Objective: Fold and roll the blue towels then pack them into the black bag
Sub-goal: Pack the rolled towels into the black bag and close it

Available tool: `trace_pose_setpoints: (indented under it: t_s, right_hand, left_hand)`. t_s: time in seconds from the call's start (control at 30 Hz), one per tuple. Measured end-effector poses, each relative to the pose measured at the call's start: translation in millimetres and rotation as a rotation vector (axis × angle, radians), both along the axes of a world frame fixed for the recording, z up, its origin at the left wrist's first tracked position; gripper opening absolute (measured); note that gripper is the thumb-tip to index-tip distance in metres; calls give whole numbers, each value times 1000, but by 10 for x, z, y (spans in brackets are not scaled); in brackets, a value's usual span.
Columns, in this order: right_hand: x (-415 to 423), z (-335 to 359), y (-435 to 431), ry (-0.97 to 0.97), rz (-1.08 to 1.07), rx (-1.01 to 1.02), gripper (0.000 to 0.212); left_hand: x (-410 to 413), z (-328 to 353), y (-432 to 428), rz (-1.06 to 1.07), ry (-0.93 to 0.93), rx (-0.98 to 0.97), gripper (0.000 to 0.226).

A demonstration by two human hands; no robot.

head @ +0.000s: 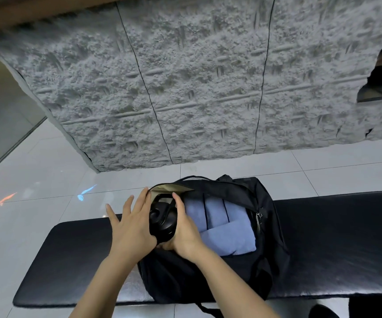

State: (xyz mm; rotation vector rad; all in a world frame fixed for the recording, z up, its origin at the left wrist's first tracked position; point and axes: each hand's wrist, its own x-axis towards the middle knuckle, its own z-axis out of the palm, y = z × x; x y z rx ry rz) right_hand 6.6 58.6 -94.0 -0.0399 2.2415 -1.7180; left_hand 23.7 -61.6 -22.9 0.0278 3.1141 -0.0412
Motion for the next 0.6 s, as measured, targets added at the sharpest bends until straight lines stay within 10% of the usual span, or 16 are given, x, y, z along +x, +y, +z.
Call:
trace_pose_setpoints:
  t_s: [0.17, 0.27, 0.47, 0.6]
  right_hand:
    - [77, 3, -14, -97, 37, -293, 80]
    - [121, 38, -37, -19, 69, -89, 32]
    - [97, 23, 28, 187, 217, 384, 90]
    - [80, 236, 169, 335, 347, 698, 86]
  left_hand:
    - [75, 11, -33, -3, -47, -4, 95]
    - [145, 4, -71, -1, -60, 11, 95]
    - [140, -18, -10, 1, -165, 179, 104]
    - [161, -127, 84, 15, -207, 258, 88]
